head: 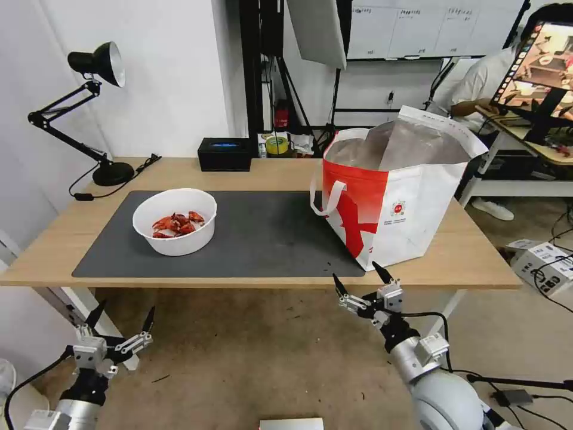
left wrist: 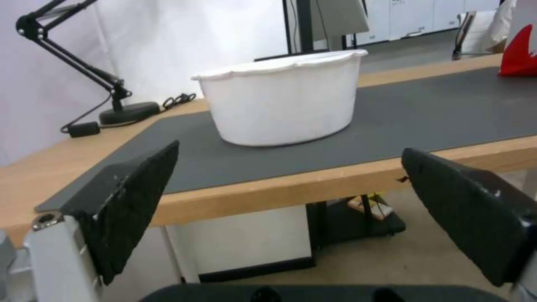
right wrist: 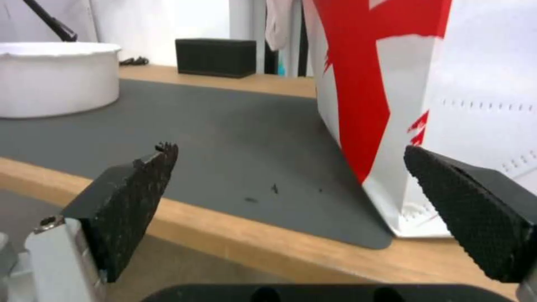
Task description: Pick up the trash from the table and place it into the takeout bag.
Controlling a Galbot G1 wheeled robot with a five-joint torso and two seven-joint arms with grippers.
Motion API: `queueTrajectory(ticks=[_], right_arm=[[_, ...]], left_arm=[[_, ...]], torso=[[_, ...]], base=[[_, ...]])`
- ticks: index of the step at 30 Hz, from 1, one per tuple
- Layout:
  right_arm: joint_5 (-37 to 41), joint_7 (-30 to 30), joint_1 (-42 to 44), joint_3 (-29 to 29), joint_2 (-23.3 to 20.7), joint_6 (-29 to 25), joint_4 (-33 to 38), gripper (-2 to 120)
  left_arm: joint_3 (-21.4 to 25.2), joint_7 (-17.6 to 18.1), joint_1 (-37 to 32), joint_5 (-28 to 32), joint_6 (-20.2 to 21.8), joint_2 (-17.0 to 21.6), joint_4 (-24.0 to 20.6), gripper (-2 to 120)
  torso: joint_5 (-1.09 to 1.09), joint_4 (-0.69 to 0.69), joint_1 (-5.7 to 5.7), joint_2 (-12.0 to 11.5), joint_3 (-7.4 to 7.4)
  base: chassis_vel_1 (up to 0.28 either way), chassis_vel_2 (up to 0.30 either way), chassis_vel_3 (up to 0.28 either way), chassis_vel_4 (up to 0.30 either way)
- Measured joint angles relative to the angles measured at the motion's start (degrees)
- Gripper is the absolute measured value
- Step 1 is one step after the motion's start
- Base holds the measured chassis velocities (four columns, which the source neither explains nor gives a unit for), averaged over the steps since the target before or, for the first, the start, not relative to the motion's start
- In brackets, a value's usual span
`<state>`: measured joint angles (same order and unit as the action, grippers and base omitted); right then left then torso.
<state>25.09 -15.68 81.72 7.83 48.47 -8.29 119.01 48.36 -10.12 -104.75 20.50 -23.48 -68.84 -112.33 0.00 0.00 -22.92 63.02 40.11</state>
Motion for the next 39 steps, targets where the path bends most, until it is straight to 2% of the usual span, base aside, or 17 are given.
queueTrajectory(ticks=[15,21,24,25,26,28,29,30,33,34,37,38,39], right_arm=[[-0.02,0.00,-0.02,-0.13,0.02,0.31,0.00,100],[-0.01,0.02,-0.03,-0.15,0.01,0.32,0.00,100],[0.00,0.03,-0.04,-0.15,0.01,0.32,0.00,100],[0.00,0.04,-0.05,-0.15,0.00,0.32,0.01,100],[0.00,0.04,-0.05,-0.15,0.00,0.32,0.01,100],[0.01,0.05,-0.06,-0.15,0.00,0.32,0.01,100],[0.02,0.05,-0.06,-0.15,0.00,0.32,0.01,100],[0.02,0.05,-0.06,-0.15,0.00,0.32,0.01,100],[0.03,0.06,-0.07,-0.15,0.00,0.32,0.02,100],[0.03,0.06,-0.07,-0.15,0.00,0.32,0.02,100],[0.05,0.08,-0.08,-0.15,0.00,0.32,0.02,100],[0.05,0.08,-0.08,-0.15,0.00,0.32,0.02,100],[0.05,0.08,-0.08,-0.15,0.00,0.32,0.02,100]], left_arm=[[0.32,0.00,0.70,0.61,-0.32,0.64,0.26,100],[2.39,2.50,2.23,4.53,2.93,3.27,-2.03,100],[4.43,6.49,3.15,8.38,9.89,6.67,-5.50,100],[4.74,9.17,3.90,10.80,13.07,8.87,-7.18,100],[4.74,9.17,3.90,10.80,13.07,8.87,-7.18,100],[4.66,12.94,6.16,15.60,17.26,12.80,-9.23,100],[4.37,14.47,7.36,17.86,18.53,14.49,-9.79,100],[4.37,14.47,7.36,17.86,18.53,14.49,-9.79,100],[2.14,19.16,12.31,25.21,21.71,20.18,-9.52,100],[2.14,19.16,12.31,25.21,21.71,20.18,-9.52,100],[-0.72,22.09,16.18,31.65,24.73,25.39,-7.86,100],[-0.72,22.09,16.18,31.65,24.73,25.39,-7.86,100],[-1.61,22.70,17.57,35.08,26.81,26.92,-7.72,100]], torso=[[-0.01,0.00,0.00,0.00,0.00],[-0.01,0.00,0.00,0.00,0.00],[-0.01,0.00,0.00,0.00,0.00],[-0.01,0.02,0.00,0.00,0.00],[-0.01,0.02,0.00,0.00,0.00],[-0.01,0.00,0.00,0.00,0.00],[0.00,0.00,0.00,0.00,0.00],[0.00,0.00,0.00,0.00,0.00],[-0.01,-0.01,0.00,0.00,0.01],[-0.01,-0.01,0.00,0.00,0.01],[-0.02,0.00,0.00,0.00,0.01],[-0.02,0.00,0.00,0.00,0.01],[-0.02,0.00,0.00,0.00,0.01]], base=[[0.000,0.000,0.000,0.000],[0.000,0.000,0.000,0.000],[0.000,0.000,0.000,0.000],[0.000,0.000,0.000,0.000],[0.000,0.000,0.000,0.000],[0.000,0.000,0.000,0.000],[0.000,0.000,0.000,0.000],[0.000,0.000,0.000,0.000],[0.000,0.000,0.000,0.000],[0.000,0.000,0.000,0.000],[0.000,0.000,0.000,0.000],[0.000,0.000,0.000,0.000],[0.000,0.000,0.000,0.000]])
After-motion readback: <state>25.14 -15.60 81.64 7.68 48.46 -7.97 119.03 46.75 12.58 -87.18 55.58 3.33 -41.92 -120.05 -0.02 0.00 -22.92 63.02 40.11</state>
